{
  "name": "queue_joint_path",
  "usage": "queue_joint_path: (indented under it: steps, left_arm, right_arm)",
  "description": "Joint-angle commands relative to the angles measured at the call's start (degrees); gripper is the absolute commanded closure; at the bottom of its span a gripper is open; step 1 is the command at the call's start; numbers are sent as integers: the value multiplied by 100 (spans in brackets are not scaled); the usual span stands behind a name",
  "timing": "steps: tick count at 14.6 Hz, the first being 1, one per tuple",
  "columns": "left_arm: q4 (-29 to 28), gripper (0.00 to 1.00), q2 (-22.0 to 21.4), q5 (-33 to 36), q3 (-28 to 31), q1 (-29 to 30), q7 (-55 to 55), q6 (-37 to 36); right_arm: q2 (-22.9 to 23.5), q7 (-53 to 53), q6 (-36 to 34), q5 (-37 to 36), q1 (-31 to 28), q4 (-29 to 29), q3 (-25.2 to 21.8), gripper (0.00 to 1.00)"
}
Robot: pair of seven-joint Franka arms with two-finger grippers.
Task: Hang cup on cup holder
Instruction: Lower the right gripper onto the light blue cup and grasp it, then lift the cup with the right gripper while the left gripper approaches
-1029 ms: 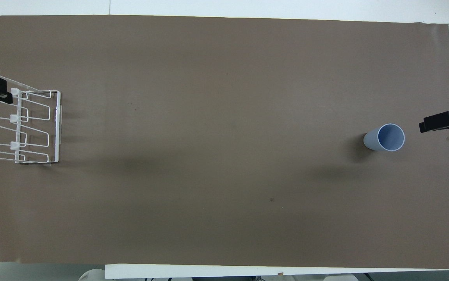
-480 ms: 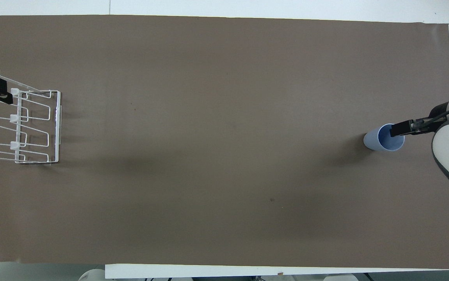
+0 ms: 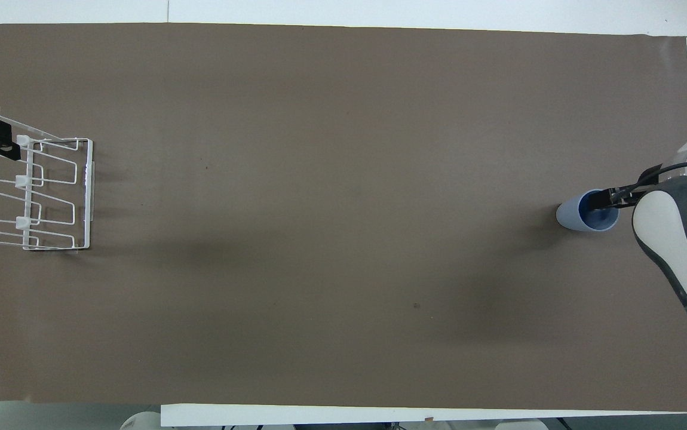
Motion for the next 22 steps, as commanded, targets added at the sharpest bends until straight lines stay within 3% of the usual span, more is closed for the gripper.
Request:
queue_joint_path:
  steps: [1,4,5,6,10,12,15,17,20,22]
  left_arm:
    - [-145,0,-112,-58,-26,60,20,63]
    - [-145,0,-112,-58,-26,60,37,54]
    - [-145,0,-112,-58,-26,60,29,54]
    - [-145,0,-112,-58,-26,60,29,54]
    - [-136,0,-121,-59,-18,60,3,-16]
    - [-214,0,-173,-41,-9,60,-128,-77]
    - [-408,0,-297,-6,-26,16,-542,-227]
    - [-409,0,-297,-75,-35,16,-944,-324]
    - [-479,0,-349,-636,-70,-141,-2979,-289]
    - [-435,0,-341,-761,-70,-553,-4175,-298]
  right_arm:
    - [-33,-450,276,75,-219,-313,35,25]
    - [29,-512,294,75,-132,-314,35,80]
    - [29,-512,285,75,-123,-314,35,95]
    - [29,-512,277,75,-123,-314,44,99]
    - [29,-565,180,66,-52,-270,61,100]
    - [29,-967,-344,275,-61,10,96,100]
    - [3,-1268,-1608,2527,-43,704,236,100]
    - [3,-1172,-2130,3996,96,776,376,100]
    - [-32,-699,-2185,5345,902,724,404,100]
    - [-50,-85,-2106,6152,1456,715,404,100]
